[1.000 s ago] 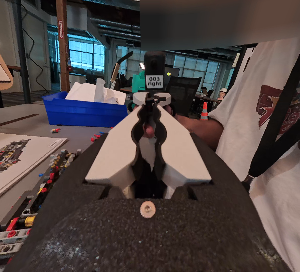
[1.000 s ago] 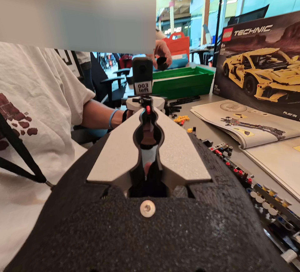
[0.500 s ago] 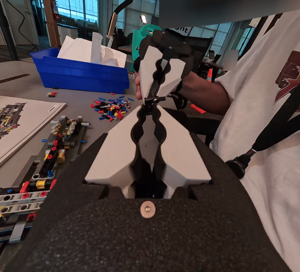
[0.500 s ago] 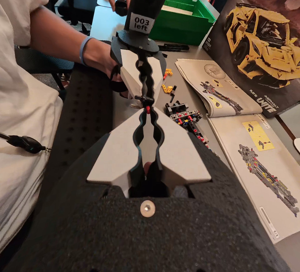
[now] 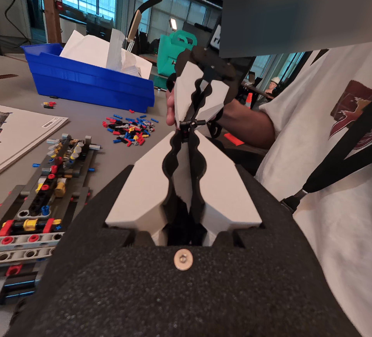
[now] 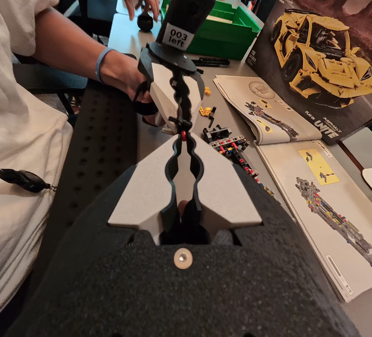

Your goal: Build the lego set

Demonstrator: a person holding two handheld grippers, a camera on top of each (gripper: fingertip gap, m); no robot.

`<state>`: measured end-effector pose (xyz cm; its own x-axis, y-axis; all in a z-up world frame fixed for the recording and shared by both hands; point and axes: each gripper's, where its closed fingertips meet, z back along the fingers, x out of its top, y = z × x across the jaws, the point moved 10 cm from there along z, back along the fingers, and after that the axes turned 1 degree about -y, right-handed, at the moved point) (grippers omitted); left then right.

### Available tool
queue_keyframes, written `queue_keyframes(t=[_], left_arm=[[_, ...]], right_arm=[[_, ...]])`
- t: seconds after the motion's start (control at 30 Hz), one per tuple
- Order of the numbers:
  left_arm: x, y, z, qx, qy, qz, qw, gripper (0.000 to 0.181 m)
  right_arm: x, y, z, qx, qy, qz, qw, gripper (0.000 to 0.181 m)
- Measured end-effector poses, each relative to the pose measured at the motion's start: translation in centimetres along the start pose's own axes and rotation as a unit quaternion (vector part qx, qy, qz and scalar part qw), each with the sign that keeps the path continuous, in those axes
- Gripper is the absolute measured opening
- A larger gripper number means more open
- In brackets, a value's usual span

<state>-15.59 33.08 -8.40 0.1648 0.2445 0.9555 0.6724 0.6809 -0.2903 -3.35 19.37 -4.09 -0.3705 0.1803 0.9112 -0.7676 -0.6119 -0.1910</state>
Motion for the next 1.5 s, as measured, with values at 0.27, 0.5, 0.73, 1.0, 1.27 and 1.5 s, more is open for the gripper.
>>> queue_keyframes(t=[0.27,0.5,0.73,1.0,1.27,1.5], left_arm=[[-0.5,0.3,-0.2,0.024,0.058,-0.028,0.998,0.006],[-0.8,0.3,-0.2,0.031,0.072,-0.031,0.996,0.006],[-0.4,0.3,-0.3,0.018,0.046,-0.026,0.998,0.006],[-0.1,-0.1,0.0,0.005,0.039,-0.039,0.998,0.006],[-1.8,0.9,0.0,0.078,0.145,-0.072,0.984,0.006],[-3.5,1.3,-1.6,0.142,0.271,-0.156,0.939,0.006]], right_arm=[[-0.3,0.6,-0.6,-0.024,0.074,0.043,0.996,0.003],[-0.7,0.6,-0.9,-0.022,0.076,0.032,0.996,0.003],[-0.7,0.2,-0.4,-0.014,0.041,-0.004,0.999,0.003],[-0.9,0.1,-0.5,-0.012,0.051,-0.007,0.999,0.004],[-8.1,-1.8,-0.4,-0.032,0.23,-0.029,0.972,0.004],[-10.7,-2.6,0.3,-0.024,0.221,-0.083,0.971,0.006]])
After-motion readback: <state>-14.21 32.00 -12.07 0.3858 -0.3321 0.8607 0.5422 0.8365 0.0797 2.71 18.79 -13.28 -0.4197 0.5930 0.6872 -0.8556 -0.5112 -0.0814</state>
